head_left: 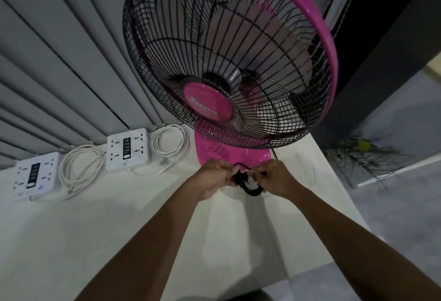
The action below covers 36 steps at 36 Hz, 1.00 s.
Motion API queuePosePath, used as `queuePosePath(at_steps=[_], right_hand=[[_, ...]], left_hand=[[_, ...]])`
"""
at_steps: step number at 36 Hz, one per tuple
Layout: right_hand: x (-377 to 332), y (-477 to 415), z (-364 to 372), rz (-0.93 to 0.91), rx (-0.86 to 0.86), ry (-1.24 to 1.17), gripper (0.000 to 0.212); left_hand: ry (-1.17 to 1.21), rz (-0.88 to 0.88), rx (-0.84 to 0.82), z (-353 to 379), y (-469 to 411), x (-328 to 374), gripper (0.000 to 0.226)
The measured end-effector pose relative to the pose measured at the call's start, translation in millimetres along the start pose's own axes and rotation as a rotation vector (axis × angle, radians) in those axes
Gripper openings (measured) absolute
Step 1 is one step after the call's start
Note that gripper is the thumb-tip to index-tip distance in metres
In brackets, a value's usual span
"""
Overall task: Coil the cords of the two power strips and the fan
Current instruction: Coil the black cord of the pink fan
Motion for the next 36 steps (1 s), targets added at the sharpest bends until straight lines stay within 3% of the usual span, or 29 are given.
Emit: queuePosePath(at_steps=[8, 11, 18, 20, 24, 29, 33, 36], right_hand=[[-12.3, 5.3, -14.1, 0.098, -0.019, -0.1, 0.029], [-12.9, 4.3, -14.8, 0.099, 0.004, -0.095, 0.031], [-13.5, 4.9, -13.7, 0.051, 0.077, -0.085, 0.043], [-15.5, 4.5, -12.9, 0.038, 0.123, -0.075, 0.044], [-18.9, 3.1, -10.3, 0.043, 0.116, -0.064, 0.032], [-22.5, 0.8, -13.0, 0.036, 0.098, -0.033, 0.031], [-19.2, 0.3, -15.1, 0.064, 0.076, -0.055, 0.026], [-18.4, 3.3, -17.7, 0.061, 0.07, -0.116, 0.023]], left_hand=[[-0.214, 0.269, 0.479, 21.6, 2.6, -10.3, 0.008], [-0.298, 0.407, 0.583, 29.4, 8.0, -8.2, 0.016], [-0.261, 0.477, 0.698, 39.4, 9.4, -6.8, 0.033], [-0.259, 0.52, 0.73, 41.9, 13.4, -6.9, 0.027], [-0.19, 0.511, 0.764, 47.3, 15.4, -23.8, 0.007], [-0.278, 0.48, 0.764, 45.5, 15.2, -40.1, 0.013], [-0.472, 0.484, 0.619, 38.8, 10.4, -44.4, 0.018], [-0.275, 0.354, 0.485, 30.6, 7.9, -41.8, 0.026]])
Point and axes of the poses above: each hand's wrist, its own y-axis away from the middle knuckle, its own z-axis out of the palm, x = y × z, the point moved 3 cm from there along -y, towards the middle knuckle, and after that the axes turned 15 degrees about x, right-handed, at the moved point
